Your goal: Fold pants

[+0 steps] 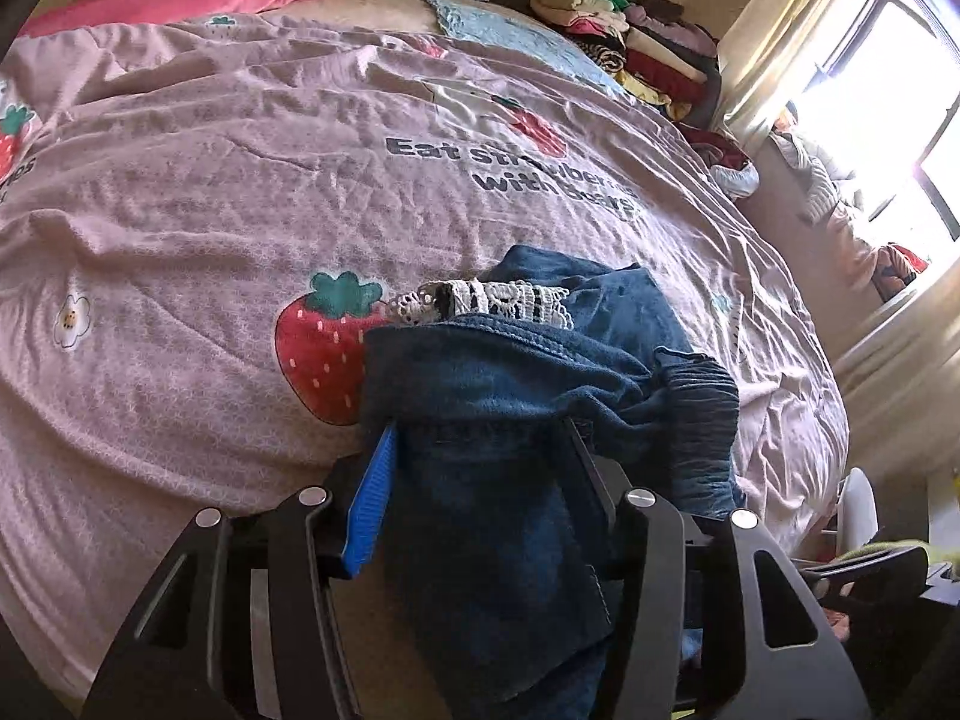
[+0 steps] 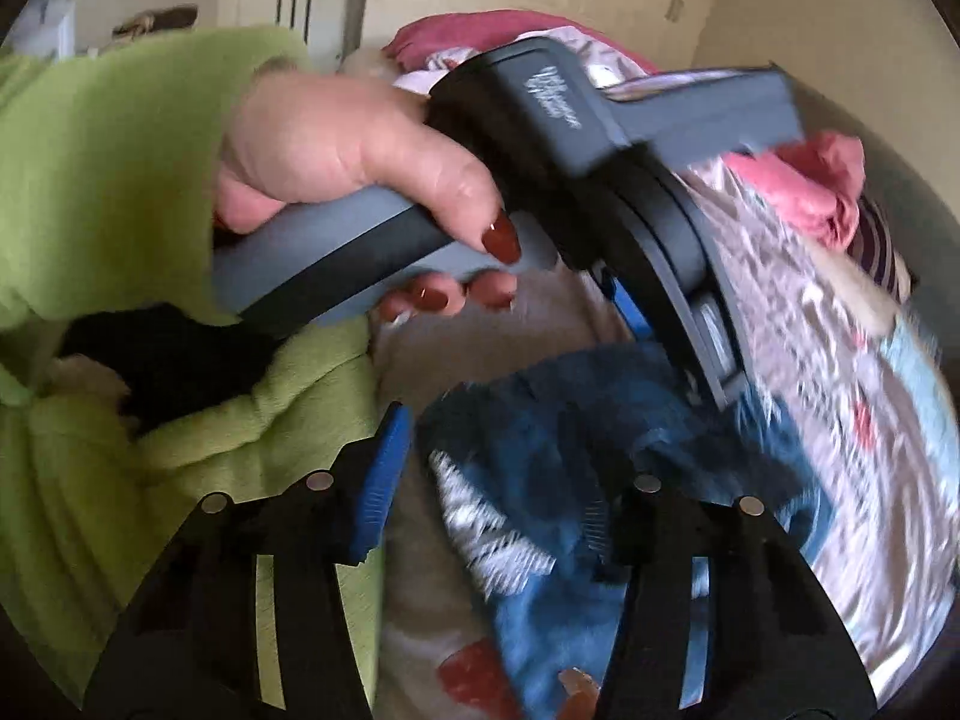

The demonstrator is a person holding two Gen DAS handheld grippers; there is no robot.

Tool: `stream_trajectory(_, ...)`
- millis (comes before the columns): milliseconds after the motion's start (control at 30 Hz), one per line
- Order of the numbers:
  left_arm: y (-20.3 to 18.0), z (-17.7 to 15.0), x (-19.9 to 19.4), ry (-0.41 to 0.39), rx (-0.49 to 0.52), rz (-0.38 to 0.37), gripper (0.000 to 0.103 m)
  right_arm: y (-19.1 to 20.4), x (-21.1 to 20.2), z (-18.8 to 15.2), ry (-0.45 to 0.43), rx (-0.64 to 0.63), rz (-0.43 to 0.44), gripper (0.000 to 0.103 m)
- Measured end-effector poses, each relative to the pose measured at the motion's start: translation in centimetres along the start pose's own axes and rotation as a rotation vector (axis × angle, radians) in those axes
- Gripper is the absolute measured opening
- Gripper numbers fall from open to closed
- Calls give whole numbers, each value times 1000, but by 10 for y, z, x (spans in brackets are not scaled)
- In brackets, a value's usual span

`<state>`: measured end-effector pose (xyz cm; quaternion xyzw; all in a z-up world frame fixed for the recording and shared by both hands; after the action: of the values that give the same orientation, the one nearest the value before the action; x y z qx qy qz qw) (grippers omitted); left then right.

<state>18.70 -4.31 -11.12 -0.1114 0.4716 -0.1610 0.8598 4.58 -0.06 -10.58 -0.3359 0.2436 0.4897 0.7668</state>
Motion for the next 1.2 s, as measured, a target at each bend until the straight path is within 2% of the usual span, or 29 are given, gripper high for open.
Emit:
stream_trajectory(33, 0, 0, 0, -1, 0, 0, 51, 0, 5, 0, 5, -8, 4, 43)
stream_trajectory(67, 0, 0, 0, -2, -2, -2, 52, 0, 14, -3, 30, -22, 18, 37)
stream_trajectory(100, 0, 0, 0, -3, -4, -5, 52, 4, 21, -8, 58, -18, 74, 14)
stream_trajectory(133, 1, 0, 1, -2, -6, -6, 53, 9, 21, -11, 71, -5, 116, 8)
stream_trajectory(167, 1, -1, 1, 0, -8, -8, 54, 15, 17, -14, 80, -1, 153, 7)
stream_trajectory(267, 1, -1, 2, -7, -9, -18, 54, 30, -4, -21, 69, -37, 193, 7)
stream_trajectory(333, 2, 0, 3, -12, -15, -25, 55, 33, -1, -32, 93, -42, 176, 7)
stream_trajectory(500, 0, -1, 3, -37, -16, -27, 58, 38, 0, -44, 86, 66, 193, 9)
stream_trajectory(633, -2, -1, -1, -47, -18, -29, 58, 40, -6, -47, 89, 95, 189, 10)
stream_trajectory(800, -7, 0, -12, -86, -17, -37, 58, 40, -35, -37, 30, 187, 200, 20)
stream_trajectory(967, -13, 1, -25, -111, -1, -41, 58, 39, -60, -42, 6, 226, 170, 24)
stream_trajectory(1000, -15, 1, -27, -116, 3, -39, 60, 38, -66, -42, -2, 237, 159, 28)
stream_trajectory(1033, -15, 1, -29, -121, 6, -36, 76, 42, -77, -46, -10, 245, 151, 31)
stream_trajectory(1067, -17, 1, -31, -126, 9, -32, 82, 40, -82, -45, -17, 252, 143, 32)
stream_trajectory(1200, -24, 1, -40, -143, 35, -24, 82, 26, -99, -39, -59, 287, 113, 38)
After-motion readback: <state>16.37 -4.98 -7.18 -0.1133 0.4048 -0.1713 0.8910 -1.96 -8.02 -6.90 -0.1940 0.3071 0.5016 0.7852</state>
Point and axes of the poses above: each gripper's, at about its wrist camera, not at the fingertips, and x roughly the way its jaws point, y to its left, z to its top, the point moved 10 cm from there along x, roughly the way its jaws point, and after that the axes turned 2 degrees about -y, right-handed, at the moved point
